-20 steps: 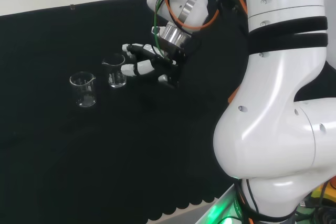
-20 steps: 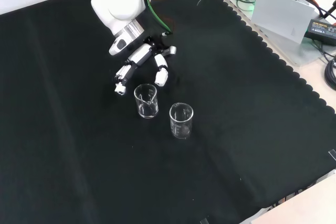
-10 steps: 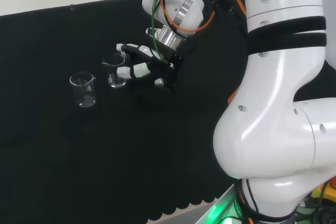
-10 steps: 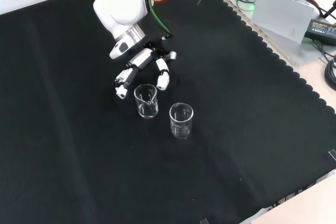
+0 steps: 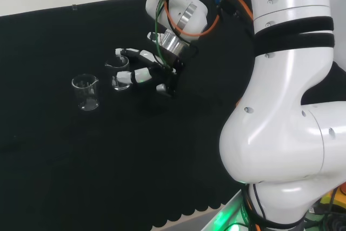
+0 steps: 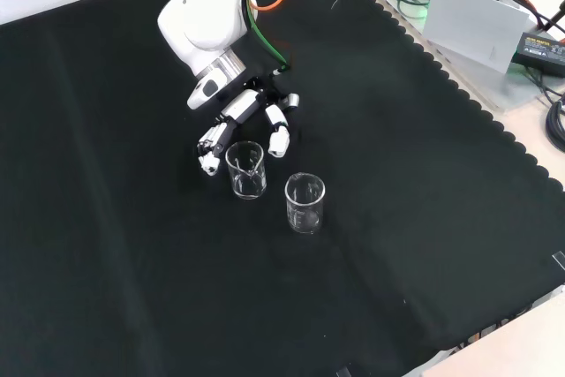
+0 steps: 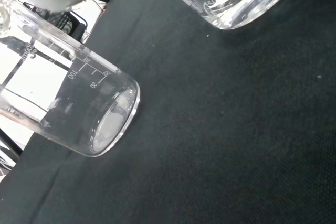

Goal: Pick up the beaker on the right.

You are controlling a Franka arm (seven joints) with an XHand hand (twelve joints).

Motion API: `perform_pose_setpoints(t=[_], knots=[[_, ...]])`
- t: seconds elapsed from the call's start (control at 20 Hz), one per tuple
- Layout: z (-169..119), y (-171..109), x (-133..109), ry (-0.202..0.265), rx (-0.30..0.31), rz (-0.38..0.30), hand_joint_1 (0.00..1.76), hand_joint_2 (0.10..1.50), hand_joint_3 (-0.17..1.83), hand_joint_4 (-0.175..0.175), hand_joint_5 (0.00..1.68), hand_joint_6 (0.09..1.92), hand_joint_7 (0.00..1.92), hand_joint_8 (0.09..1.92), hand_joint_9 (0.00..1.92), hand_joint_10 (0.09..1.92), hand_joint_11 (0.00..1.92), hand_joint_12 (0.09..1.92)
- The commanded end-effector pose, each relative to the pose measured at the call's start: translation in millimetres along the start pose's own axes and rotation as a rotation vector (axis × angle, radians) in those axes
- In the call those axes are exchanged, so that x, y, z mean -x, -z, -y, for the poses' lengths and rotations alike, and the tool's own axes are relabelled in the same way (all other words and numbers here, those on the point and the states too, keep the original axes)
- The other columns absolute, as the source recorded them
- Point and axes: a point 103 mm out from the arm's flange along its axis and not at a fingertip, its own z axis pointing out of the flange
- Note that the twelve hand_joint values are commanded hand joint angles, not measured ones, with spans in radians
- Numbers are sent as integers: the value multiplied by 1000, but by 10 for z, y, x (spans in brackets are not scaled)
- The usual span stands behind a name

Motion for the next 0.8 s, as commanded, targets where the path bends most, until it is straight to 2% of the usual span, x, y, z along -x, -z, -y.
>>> perform_pose_setpoints(t=[0.05,0.35,0.8], knots=[[-43,-73,-39,17,3,-21,760,521,636,-63,280,87,158,606,259,659,0,1115],[-28,-38,-12,22,25,-47,775,520,638,-65,299,87,176,613,270,657,0,1121],[-107,-90,-50,25,30,-24,792,520,650,-66,337,87,198,620,287,650,0,1150]])
